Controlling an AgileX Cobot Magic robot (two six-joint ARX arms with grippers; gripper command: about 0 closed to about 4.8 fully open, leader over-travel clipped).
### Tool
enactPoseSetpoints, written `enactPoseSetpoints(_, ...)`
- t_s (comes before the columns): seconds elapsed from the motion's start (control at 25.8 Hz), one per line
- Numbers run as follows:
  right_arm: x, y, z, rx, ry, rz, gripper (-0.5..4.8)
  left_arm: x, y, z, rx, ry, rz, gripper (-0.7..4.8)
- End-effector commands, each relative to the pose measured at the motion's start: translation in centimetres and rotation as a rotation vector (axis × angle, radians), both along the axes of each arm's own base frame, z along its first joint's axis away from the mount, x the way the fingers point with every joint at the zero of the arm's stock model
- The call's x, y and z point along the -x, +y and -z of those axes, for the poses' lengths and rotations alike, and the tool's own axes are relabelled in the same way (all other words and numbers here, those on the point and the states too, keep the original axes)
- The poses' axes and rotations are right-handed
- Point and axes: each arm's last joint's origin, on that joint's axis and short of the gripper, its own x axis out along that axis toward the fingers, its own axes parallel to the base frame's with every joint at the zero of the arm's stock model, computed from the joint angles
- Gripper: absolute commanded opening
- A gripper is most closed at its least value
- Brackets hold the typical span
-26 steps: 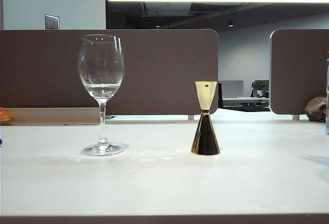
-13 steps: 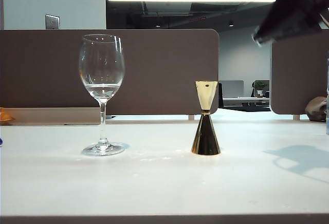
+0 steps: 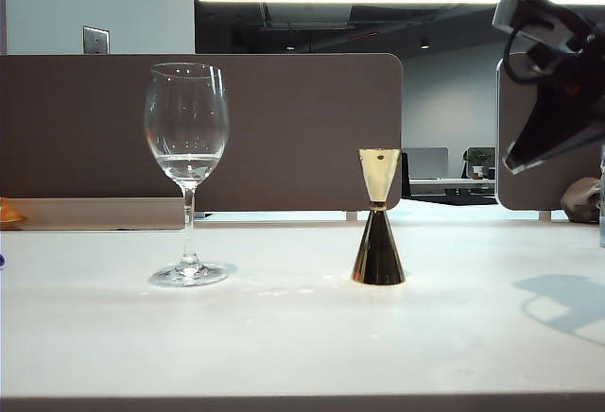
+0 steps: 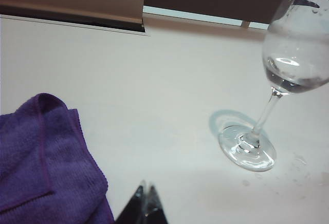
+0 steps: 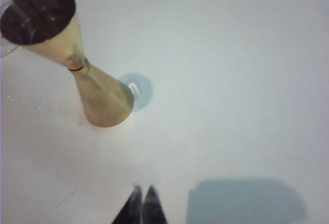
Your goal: Pick up the jigger and pour the water inside into the glass.
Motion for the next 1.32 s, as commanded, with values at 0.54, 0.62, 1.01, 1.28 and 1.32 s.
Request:
enactPoseSetpoints(0.54,-1.5,4.0,1.3,-0.127,-0.081,-0.118,0.32,0.0,0.0,-0.1,-0.001,-0.012,-0.002,-0.05)
enactPoseSetpoints(0.62,-1.8,4.7,2.1,-0.118,-0.066,-0.133,0.68,0.0,0.0,-0.1,-0.001,-0.012,-0.002,-0.05)
enactPoseSetpoints(1.01,-3.4,5.7,3.7,-0.133,-0.111,-0.145,2.09,0.0,0.0,-0.1,-0.001,-0.012,-0.002,-0.05)
enactPoseSetpoints(1.28,-4.1,6.0,4.6,-0.151,-0.128,-0.165,2.17,0.0,0.0,-0.1,-0.001,-0.012,-0.002,-0.05)
enactPoseSetpoints(1.32,-4.2,6.1,4.8,-0.154,-0.134,-0.166,2.17,0.0,0.0,-0.1,-0.001,-0.012,-0.002,-0.05)
